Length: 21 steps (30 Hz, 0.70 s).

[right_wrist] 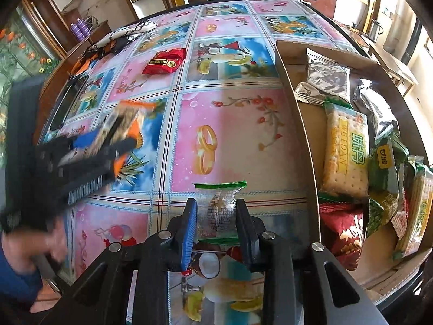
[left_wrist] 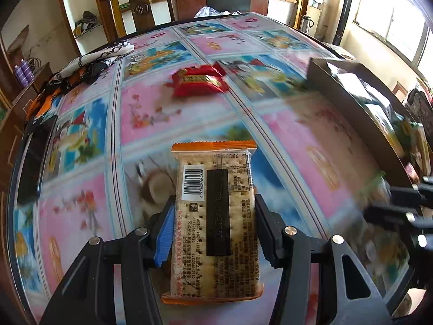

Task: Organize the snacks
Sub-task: 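Lift both held packets and carry them over the cardboard box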

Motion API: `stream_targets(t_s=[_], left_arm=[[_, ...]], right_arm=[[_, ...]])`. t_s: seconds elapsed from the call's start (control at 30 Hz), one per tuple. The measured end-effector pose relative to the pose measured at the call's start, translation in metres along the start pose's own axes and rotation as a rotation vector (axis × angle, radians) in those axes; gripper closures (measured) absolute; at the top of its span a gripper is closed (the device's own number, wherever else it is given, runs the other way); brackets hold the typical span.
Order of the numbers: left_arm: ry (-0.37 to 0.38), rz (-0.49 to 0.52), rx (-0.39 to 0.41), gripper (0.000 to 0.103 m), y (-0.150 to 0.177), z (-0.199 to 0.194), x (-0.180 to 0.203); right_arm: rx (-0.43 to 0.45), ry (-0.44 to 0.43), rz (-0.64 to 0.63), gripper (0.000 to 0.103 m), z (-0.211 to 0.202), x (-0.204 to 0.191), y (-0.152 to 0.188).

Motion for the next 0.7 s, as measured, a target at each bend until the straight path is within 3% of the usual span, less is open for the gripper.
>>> stream_targets(t_s=[0.37,0.63,0.7], left_arm=[[0.015,-0.003,-0.005,0.048,0.008,-0.005,0.007],[0.035,0.022,-0.008,0.029,0.007,-0.002,0.012],[0.033,0.019,-0.008,0.028,0.007,-0.002,0.012]], right_arm=[[0.002,0.011,-0.001,0.073,-0.004,-0.007,0.015],[0.014,0.046,0.027,0.073,-0.015,-0.002,0.026],[0.014,0.051,0.026,0.073,-0.017,-0.002,0.029]])
Point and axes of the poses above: each gripper's, at about its wrist camera, not at the fingertips, and z roughly the way its jaws point, x to its right, y to its underside, the point moved 3 cm from there along z, roughly the way its jaws point, and after that the axes turned 4 degrees about -y, right-handed, at the moved point
